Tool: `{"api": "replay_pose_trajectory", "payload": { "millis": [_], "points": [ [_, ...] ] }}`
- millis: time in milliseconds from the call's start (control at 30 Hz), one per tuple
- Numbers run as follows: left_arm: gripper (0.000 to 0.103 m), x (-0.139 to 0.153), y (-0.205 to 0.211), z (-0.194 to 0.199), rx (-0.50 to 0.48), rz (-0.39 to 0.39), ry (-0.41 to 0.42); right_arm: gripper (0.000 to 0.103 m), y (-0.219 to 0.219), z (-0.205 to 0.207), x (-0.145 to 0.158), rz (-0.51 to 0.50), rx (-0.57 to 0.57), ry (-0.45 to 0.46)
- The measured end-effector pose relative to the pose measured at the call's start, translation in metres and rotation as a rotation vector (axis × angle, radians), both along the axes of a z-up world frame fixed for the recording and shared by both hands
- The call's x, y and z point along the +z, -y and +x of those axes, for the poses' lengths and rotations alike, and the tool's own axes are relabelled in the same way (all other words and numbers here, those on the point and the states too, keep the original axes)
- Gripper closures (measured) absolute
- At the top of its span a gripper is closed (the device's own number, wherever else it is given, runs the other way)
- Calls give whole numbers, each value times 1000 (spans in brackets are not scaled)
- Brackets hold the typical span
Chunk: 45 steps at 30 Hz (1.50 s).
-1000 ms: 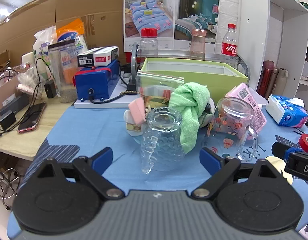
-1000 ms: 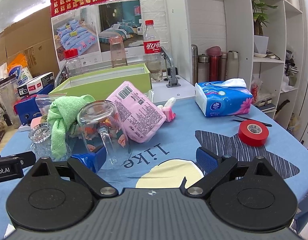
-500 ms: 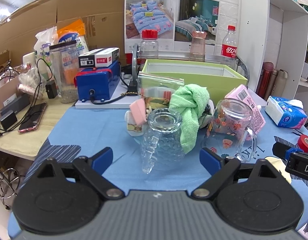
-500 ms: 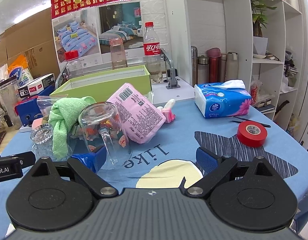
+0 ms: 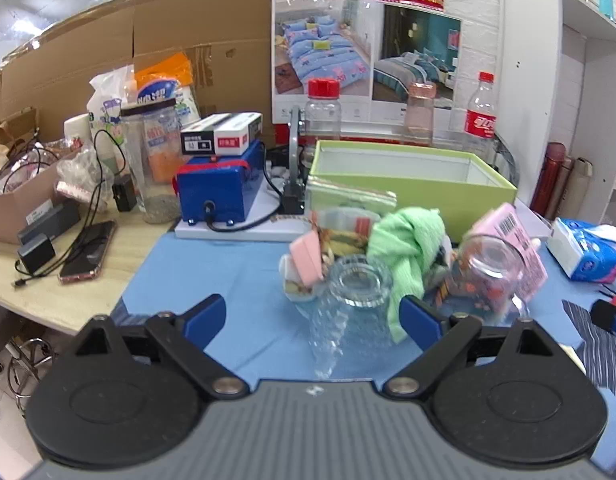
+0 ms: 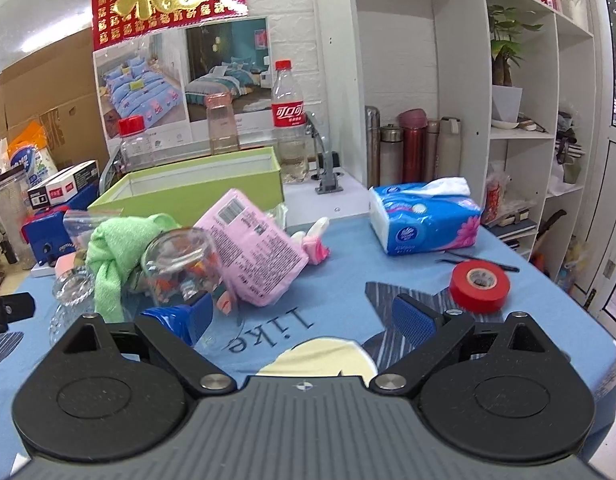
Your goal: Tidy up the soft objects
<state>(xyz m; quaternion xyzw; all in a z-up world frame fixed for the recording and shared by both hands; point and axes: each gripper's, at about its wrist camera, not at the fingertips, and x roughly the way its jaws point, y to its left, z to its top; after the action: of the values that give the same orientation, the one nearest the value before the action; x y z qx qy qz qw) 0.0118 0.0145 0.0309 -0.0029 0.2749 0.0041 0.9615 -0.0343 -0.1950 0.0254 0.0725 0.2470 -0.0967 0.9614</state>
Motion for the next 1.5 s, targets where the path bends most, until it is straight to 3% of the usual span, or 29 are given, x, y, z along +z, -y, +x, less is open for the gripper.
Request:
{"api": "replay_pose_trajectory", "payload": {
  "millis": [267,433,633,800,1033,1233,1367,1500],
  "points": [
    [11,14,-11,57,15,43,-11,19,34,39,8,-51,-21,-44],
    [11,15,-24,97,33,11,-33,19,55,81,18,4,10,-57],
    [11,9,-31,129,70,22,-64,19,22,157,20,83,199,-94],
    [11,4,-41,132,65,16,-90,19,-1,207,-9,7,244,-224],
    [11,9,-38,134,34,-32,-99,19,59,174,-17,-5,52,-247],
    [11,23,7,133,-106,-39,-79,19,79,130,-2,76,-5,-139],
    [10,22,44,142,-182,46,-89,19,76,111,11,118,11,-73],
    [11,8,53,153,-176,112,-149,19,79,101,14,163,14,-45]
  ]
}}
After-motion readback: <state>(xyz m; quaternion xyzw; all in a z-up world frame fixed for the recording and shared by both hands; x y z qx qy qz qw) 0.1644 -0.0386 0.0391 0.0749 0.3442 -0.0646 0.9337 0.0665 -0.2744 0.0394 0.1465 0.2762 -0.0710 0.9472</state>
